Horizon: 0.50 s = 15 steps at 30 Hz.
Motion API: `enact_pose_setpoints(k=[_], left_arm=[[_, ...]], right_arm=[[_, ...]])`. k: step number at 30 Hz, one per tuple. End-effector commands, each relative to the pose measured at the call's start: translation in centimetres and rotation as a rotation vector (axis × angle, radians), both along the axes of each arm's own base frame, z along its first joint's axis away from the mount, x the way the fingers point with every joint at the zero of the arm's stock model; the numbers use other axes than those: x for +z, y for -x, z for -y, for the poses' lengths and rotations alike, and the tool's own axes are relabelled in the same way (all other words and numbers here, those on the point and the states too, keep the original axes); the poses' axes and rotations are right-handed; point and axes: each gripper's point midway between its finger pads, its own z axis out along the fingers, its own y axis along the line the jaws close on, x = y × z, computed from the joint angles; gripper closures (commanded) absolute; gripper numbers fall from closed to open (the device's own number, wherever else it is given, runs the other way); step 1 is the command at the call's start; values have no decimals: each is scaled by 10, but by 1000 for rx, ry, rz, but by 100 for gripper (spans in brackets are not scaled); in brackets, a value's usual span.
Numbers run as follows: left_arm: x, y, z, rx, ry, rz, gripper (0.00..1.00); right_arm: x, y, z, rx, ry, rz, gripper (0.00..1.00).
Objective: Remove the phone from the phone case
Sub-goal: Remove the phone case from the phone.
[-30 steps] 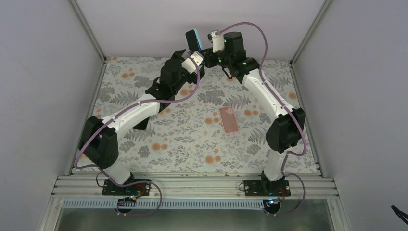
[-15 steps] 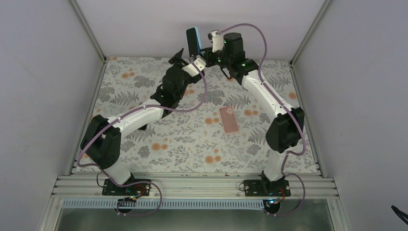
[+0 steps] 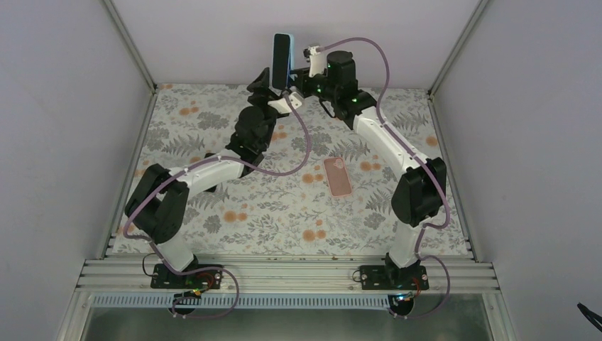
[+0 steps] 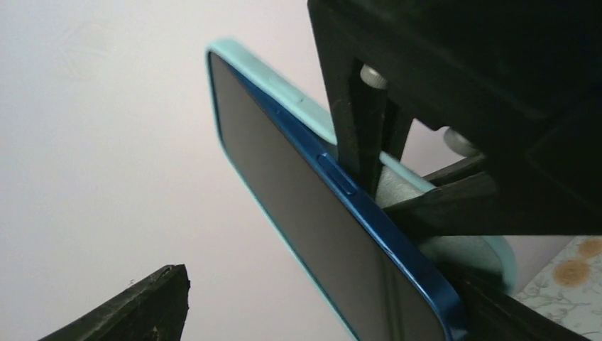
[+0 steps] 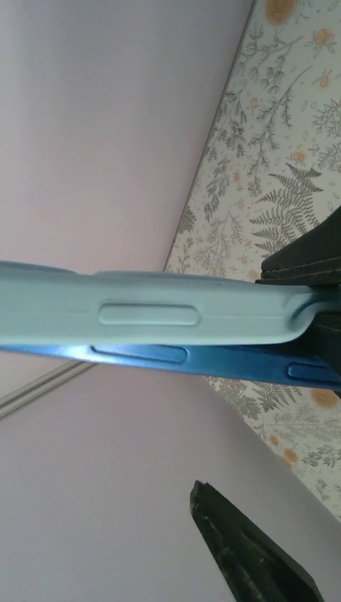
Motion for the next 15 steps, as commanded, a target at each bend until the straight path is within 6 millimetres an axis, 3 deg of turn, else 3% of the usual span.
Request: enact_pose_setpoints(k=[1, 9, 15], left_arm=[[52, -2, -59, 225, 87, 238, 18], [46, -5, -49, 211, 41, 292, 34], [40, 1, -24, 111, 17, 287, 40]], right_arm=[[-36, 47, -29, 174, 18, -170, 97], [-48, 89, -68, 331, -3, -225, 98], [-49, 101, -81, 379, -4, -233, 98]])
